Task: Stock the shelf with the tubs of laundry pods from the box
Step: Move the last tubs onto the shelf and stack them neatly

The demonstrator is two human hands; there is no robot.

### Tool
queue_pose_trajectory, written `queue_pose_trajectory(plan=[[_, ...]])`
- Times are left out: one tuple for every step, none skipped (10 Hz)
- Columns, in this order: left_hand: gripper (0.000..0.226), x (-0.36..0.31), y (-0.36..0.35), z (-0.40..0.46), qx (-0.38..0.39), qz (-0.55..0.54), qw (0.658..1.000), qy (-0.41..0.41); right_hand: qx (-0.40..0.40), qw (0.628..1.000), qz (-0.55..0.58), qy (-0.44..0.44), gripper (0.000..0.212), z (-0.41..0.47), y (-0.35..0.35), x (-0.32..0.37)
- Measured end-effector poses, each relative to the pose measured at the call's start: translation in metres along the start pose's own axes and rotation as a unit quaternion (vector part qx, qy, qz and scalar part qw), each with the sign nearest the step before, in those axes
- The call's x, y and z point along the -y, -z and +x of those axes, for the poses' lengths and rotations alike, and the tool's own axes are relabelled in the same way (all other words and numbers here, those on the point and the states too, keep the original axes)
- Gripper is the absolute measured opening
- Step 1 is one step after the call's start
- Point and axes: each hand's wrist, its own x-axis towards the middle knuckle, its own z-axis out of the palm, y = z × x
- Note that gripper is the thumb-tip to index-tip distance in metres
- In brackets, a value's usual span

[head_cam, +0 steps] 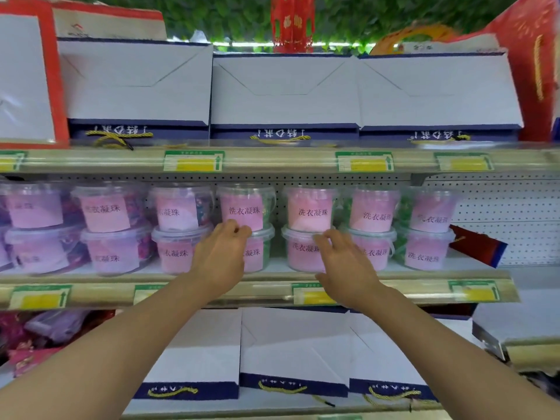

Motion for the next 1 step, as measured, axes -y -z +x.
queue_pose_trajectory(plan=[[0.074,0.0027,0.0056,-0.0224,0.087,-0.016,0.996,-0.001,0.101,0.994,-0.017,0.021,0.078,-0.0283,0.0094,0.0100]])
